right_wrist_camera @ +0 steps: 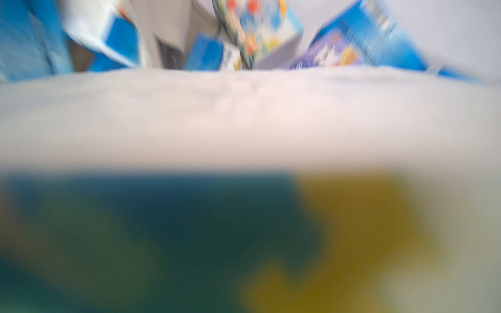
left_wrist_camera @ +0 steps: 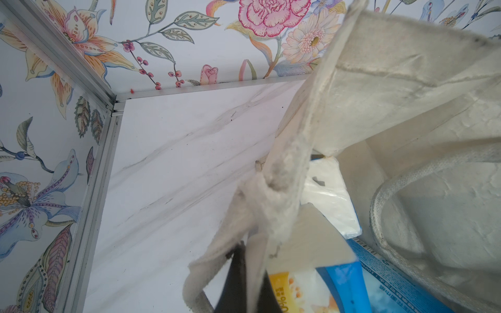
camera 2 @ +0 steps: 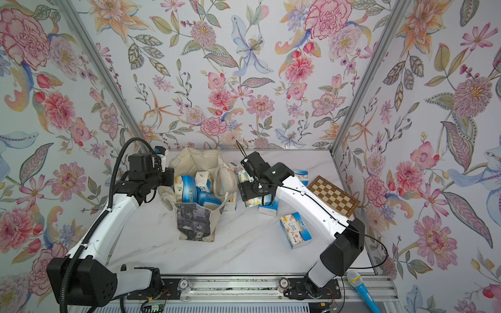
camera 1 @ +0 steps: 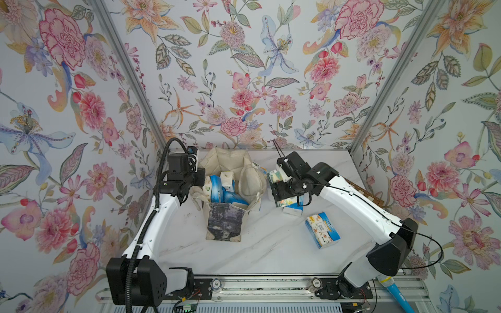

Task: Put tissues into the canvas bag
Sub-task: Pick up the pack of facial tissues from the center of the board, then place the pack of facial tissues in the canvas bag.

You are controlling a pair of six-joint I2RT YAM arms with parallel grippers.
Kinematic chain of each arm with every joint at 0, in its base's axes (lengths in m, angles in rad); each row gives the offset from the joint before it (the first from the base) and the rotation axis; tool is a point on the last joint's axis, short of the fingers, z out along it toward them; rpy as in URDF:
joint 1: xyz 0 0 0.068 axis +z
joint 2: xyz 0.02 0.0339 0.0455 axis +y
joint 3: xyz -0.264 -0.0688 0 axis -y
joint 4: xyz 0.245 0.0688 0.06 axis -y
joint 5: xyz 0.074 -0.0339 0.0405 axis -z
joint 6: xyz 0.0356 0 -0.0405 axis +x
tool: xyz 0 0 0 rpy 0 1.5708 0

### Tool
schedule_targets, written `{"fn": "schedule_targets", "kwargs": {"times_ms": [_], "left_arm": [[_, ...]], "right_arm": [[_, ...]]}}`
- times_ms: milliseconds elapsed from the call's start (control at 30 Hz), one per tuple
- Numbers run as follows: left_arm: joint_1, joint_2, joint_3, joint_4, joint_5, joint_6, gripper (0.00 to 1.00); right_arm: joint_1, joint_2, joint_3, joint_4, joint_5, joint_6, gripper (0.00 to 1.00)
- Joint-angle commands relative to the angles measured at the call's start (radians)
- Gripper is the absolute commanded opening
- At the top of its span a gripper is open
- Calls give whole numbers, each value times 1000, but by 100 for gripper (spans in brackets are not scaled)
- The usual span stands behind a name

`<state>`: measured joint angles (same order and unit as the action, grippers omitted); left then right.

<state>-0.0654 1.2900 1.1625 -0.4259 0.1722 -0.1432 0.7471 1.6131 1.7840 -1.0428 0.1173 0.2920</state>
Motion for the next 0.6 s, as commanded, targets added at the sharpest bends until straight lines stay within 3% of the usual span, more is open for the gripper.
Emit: {"fn": "schedule_targets", "kwargs": {"times_ms": [0, 233, 367, 567], "left_arm": [[9, -27, -10, 16, 11, -15, 0], [9, -31, 2, 9, 9, -13, 0], [9, -34, 7, -4, -9, -1, 0], [10, -16, 18, -8, -12, 7, 0]], "right_arm": [[19, 113, 226, -16, 31, -105, 85], [91, 460, 719, -1, -160, -161, 86], [118, 520, 730, -2, -265, -161, 87], [122, 541, 617, -3, -295, -159, 87]]}}
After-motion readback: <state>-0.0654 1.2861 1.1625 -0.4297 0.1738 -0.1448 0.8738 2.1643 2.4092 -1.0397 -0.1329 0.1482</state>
